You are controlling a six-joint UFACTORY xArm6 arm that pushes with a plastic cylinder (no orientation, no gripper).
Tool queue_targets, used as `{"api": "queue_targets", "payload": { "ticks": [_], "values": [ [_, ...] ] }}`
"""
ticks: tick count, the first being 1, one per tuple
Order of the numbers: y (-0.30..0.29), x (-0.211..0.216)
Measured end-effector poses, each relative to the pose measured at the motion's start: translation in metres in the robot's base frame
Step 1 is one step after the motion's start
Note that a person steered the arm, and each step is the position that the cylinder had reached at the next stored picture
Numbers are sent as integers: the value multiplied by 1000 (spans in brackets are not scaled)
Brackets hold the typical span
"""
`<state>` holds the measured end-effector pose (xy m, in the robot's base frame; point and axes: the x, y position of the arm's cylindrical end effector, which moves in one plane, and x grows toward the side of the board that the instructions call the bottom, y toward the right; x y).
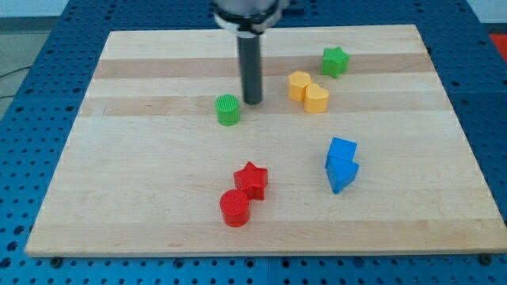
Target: Push the yellow heart away from the yellow hexagon
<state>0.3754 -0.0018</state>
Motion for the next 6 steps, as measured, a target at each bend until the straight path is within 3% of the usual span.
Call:
{"api": "queue_targets", "payload": {
  "ticks": [1, 2, 3, 5, 6],
  "values": [
    [1, 24],
    [-43, 28],
    [-26, 26],
    [135, 55],
    [167, 7]
  ]
}}
